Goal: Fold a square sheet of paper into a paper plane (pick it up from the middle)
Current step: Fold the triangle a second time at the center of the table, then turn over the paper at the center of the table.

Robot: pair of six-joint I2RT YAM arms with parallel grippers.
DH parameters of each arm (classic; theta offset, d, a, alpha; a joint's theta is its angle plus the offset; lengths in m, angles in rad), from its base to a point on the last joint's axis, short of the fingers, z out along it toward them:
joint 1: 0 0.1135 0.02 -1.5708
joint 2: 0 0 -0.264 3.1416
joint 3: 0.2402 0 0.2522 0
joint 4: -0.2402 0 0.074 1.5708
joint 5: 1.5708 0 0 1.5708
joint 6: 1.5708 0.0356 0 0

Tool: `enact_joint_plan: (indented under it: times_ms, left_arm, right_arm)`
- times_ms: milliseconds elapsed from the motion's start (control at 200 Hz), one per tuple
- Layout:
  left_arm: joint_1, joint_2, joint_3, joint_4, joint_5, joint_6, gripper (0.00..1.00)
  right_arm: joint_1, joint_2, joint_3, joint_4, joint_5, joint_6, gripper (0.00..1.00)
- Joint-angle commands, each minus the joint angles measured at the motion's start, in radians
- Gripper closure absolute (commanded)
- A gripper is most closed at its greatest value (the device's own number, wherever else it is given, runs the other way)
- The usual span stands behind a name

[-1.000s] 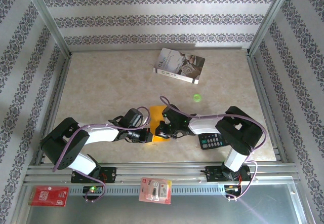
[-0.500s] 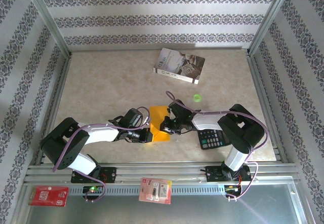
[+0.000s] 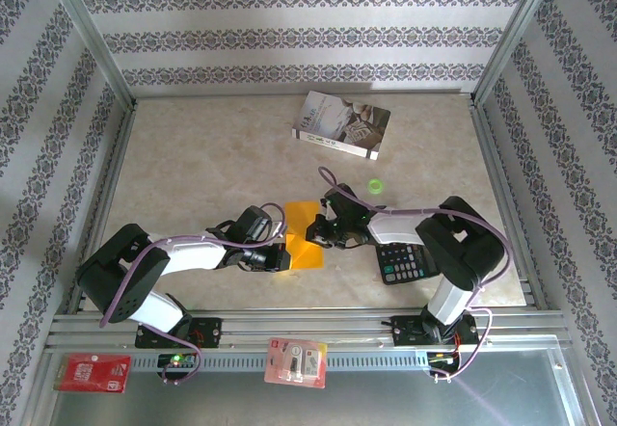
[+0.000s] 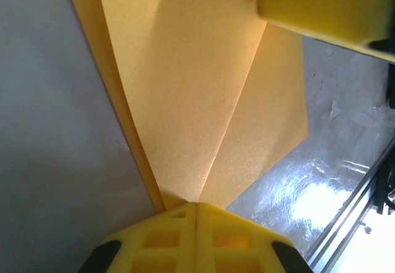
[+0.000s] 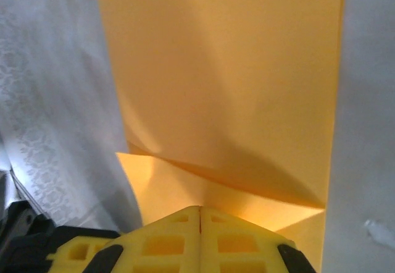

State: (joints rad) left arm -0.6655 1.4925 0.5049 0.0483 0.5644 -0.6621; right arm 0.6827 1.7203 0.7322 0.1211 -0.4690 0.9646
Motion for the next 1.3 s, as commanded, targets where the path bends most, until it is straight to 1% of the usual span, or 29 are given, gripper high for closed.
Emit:
enact_joint_plan:
  times_ms: [0,295,460,550,635,724,769,834,889,949,984,1029,1104,1129,1189,1294]
  left_arm:
    - [0.012,0.032,-0.068,-0.228,-0.142,0.015,1.0]
    - [0.01,0.02,-0.073,-0.243,-0.15,0.013,1.0]
    - [0.01,0.009,-0.07,-0.24,-0.148,0.008,1.0]
    - [0.01,-0.005,-0.056,-0.225,-0.128,0.004,1.0]
    - [0.01,-0.037,-0.035,-0.194,-0.106,-0.007,1.0]
    - [0.01,-0.091,0.005,-0.164,-0.097,-0.027,0.87]
    - [0.01,-0.123,0.032,-0.158,-0.105,-0.032,0.78]
    - [0.012,-0.172,0.069,-0.157,-0.122,-0.034,0.73]
    - [0.013,-0.213,0.087,-0.15,-0.151,-0.037,0.68]
    - [0.019,-0.24,0.088,-0.133,-0.19,-0.052,0.67]
    - [0.027,-0.241,0.09,-0.132,-0.204,-0.058,0.7]
    - [0.046,-0.221,0.101,-0.134,-0.204,-0.06,0.77]
    - [0.078,-0.153,0.132,-0.14,-0.163,-0.045,0.91]
    - [0.086,-0.125,0.146,-0.138,-0.141,-0.041,0.94]
    - [0.092,-0.067,0.174,-0.12,-0.093,-0.031,0.98]
    - [0.093,0.018,0.208,-0.089,-0.066,-0.018,1.0]
  right_arm:
    - [-0.021,0.032,0.013,0.02,-0.014,-0.03,0.99]
    - [-0.103,0.049,-0.01,0.016,0.001,-0.079,0.99]
    - [-0.17,0.045,0.001,0.007,-0.007,-0.115,0.99]
    - [-0.202,0.024,0.01,0.0,-0.025,-0.134,0.99]
    - [-0.206,-0.03,0.013,-0.02,-0.037,-0.171,0.98]
    - [-0.189,-0.1,-0.008,-0.043,-0.035,-0.206,0.95]
    - [-0.175,-0.135,-0.033,-0.046,-0.022,-0.209,0.92]
    - [-0.148,-0.184,-0.067,-0.07,0.0,-0.208,0.89]
    - [-0.115,-0.229,-0.088,-0.111,0.045,-0.211,0.83]
    - [-0.068,-0.276,-0.104,-0.156,0.106,-0.211,0.78]
    - [-0.038,-0.3,-0.108,-0.176,0.139,-0.21,0.75]
    - [-0.01,-0.319,-0.112,-0.193,0.173,-0.198,0.72]
    - [0.014,-0.339,-0.124,-0.192,0.203,-0.17,0.69]
    - [0.018,-0.344,-0.128,-0.192,0.209,-0.162,0.69]
    - [0.031,-0.352,-0.136,-0.191,0.224,-0.146,0.66]
    - [0.06,-0.356,-0.149,-0.18,0.22,-0.103,0.65]
